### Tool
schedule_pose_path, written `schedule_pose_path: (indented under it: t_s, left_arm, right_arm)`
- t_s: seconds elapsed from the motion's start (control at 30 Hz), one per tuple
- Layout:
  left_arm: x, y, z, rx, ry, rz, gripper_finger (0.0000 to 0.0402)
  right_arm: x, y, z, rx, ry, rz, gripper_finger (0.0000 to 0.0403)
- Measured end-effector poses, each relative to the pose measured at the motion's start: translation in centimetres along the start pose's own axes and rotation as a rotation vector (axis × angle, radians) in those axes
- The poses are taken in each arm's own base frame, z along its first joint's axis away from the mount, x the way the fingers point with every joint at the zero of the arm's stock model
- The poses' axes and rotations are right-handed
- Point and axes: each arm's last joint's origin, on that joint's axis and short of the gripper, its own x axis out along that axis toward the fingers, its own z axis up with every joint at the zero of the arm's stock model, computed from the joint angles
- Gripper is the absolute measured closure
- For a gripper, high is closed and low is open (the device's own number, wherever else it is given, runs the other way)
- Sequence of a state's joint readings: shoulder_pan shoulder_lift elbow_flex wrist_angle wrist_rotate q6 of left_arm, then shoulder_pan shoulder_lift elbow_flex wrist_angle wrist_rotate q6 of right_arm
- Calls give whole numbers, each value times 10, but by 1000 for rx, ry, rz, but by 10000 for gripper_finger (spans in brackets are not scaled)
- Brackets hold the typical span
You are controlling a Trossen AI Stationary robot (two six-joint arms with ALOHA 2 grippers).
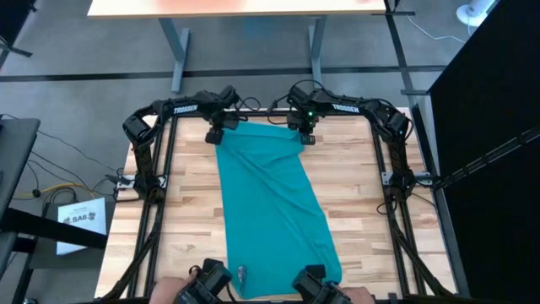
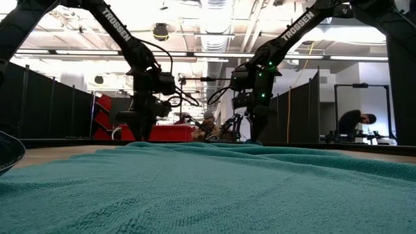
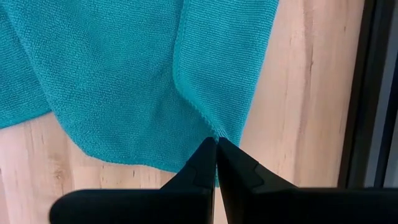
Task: Roll towel
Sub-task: Roll the blue towel
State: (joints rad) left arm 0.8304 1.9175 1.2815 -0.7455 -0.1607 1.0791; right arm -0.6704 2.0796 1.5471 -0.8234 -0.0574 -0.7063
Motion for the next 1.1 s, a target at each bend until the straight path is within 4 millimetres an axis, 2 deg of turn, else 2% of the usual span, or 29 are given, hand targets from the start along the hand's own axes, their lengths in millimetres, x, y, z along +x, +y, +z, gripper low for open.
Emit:
schedule_pose_path:
  t_s: [0.3,0.57,0.7,0.8,0.87,1.1]
  left_arm:
    - [5,-5,-2,18,4,-24,231]
    - [5,-1,-4,-10,-18,-6,231]
    - [15,-3,-2,-9,-2,-43,236]
    - [25,-7,-2,-9,30,-97,258]
    - [26,-7,-1,-13,38,-100,283]
    - [12,10,5,-36,28,-70,365]
  right_arm:
    - [0,0,0,2,1,1,403]
    - [0,0,0,11,-1,-1,403]
    - [0,0,0,13,-1,-1,403]
    - [0,0,0,24,-1,-1,403]
    - [0,0,0,26,-1,-1,403]
    - [0,0,0,25,-1,-1,403]
